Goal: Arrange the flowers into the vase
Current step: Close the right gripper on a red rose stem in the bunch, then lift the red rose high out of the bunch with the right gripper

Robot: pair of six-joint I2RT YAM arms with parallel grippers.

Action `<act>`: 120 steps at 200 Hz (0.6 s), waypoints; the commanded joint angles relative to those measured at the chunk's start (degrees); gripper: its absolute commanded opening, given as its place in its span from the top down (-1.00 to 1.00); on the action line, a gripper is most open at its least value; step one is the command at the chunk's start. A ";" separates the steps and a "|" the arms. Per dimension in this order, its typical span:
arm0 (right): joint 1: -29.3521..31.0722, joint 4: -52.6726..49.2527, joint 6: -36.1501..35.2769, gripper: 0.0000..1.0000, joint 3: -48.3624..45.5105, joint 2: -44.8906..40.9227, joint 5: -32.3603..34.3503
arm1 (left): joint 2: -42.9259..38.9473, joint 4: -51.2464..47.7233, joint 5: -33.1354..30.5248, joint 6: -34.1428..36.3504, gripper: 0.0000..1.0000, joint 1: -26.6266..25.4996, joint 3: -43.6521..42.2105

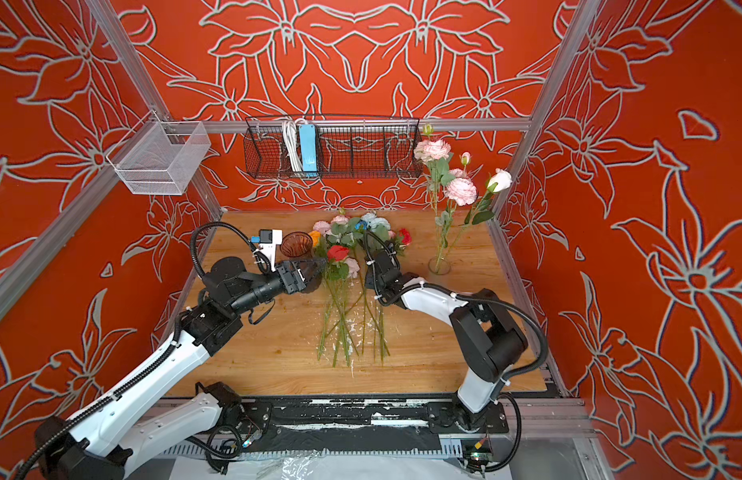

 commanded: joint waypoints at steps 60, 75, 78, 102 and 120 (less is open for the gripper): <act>2.36 6.06 -6.66 0.98 -0.60 -9.94 -9.07 | -0.54 2.16 0.73 0.57 -0.95 0.65 0.23; 3.37 4.84 -7.92 0.97 -0.58 -12.65 -8.19 | -1.02 2.11 0.54 1.05 -0.95 0.99 0.27; 3.57 4.65 -8.18 0.98 -0.72 -13.22 -7.94 | -1.10 2.16 0.53 1.14 -0.95 1.08 0.27; 5.56 2.51 -11.82 0.98 -1.28 -18.02 -5.21 | -2.24 2.38 0.78 1.68 -0.95 2.77 0.37; 7.23 2.30 -15.76 0.98 -2.56 -22.24 -2.71 | -3.71 3.01 0.30 1.62 -0.95 4.36 -0.05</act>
